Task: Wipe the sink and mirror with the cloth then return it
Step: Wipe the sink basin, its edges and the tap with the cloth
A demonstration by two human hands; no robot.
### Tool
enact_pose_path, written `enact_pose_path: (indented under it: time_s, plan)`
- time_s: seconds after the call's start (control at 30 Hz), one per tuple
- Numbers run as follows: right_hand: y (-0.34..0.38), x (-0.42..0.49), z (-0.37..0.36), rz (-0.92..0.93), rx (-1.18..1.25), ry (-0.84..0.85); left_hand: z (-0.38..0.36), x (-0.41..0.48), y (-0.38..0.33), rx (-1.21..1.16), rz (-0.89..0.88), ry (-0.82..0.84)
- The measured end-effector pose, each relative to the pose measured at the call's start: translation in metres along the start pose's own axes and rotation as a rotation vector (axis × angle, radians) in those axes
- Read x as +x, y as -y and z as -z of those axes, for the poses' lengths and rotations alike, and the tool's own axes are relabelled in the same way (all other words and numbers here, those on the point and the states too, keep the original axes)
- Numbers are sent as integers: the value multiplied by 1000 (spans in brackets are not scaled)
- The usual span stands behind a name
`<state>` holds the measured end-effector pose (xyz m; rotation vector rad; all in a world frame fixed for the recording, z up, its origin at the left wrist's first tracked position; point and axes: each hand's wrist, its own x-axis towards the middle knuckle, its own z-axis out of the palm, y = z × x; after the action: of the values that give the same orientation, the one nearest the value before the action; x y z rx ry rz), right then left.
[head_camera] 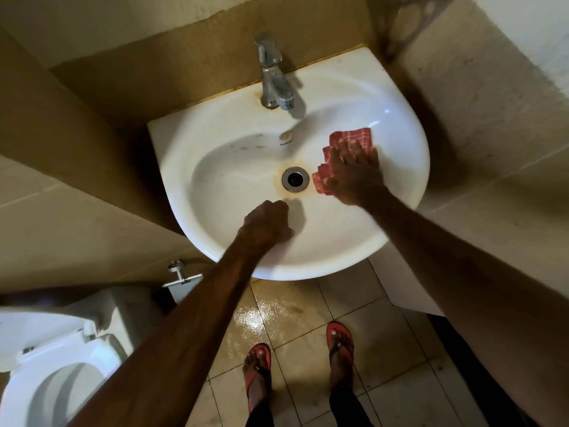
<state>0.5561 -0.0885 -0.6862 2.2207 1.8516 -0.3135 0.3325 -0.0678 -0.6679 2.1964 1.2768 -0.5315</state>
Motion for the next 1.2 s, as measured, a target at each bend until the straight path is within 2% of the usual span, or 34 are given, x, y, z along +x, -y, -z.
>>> enact_pose_path:
  time_s: [0.13, 0.17, 0.27, 0.37, 0.5, 0.6, 0.67, 0.77, 0.83, 0.9, 0.97, 1.07, 1.1, 1.2]
  plan:
    - [38, -8, -14, 218, 108, 107, 1, 3, -7, 18, 4, -38]
    - [41, -11, -11, 259, 92, 151, 2, 3, -8, 23, 5, -40]
    - [24, -7, 2, 311, -45, 147, 4, 2, -8, 33, 36, -23]
    - [-12, -2, 15, 198, -127, 95, 4, 2, -5, 27, 48, 6]
    - [-49, -12, 30, 38, -107, -149, 9, 2, -8, 60, 47, 13]
    - [-39, -25, 17, -46, -134, -154, 14, -4, -15, 110, 46, 6]
    - [-26, -30, 15, -54, -100, -34, 18, -6, -22, 158, 29, -77]
    - [-21, -38, 20, 111, -59, 200, 26, -6, -31, 83, 1, -383]
    - [-25, -39, 24, 200, -69, 235, 36, -3, -35, 42, -62, -622]
    - [-33, -37, 28, 218, -115, 230, 47, 4, -35, 72, -103, -760]
    - [-44, -34, 34, 196, -153, 158, 59, 10, -32, 135, -90, -776]
    - [-62, -30, 40, 141, -70, -206, 69, 18, -26, 189, -33, -692]
    - [-66, -27, 36, 123, -67, -278, 70, 21, -24, 204, -24, -665]
    - [-58, -22, 23, -4, -91, -227, 70, 24, -21, 261, -9, -633]
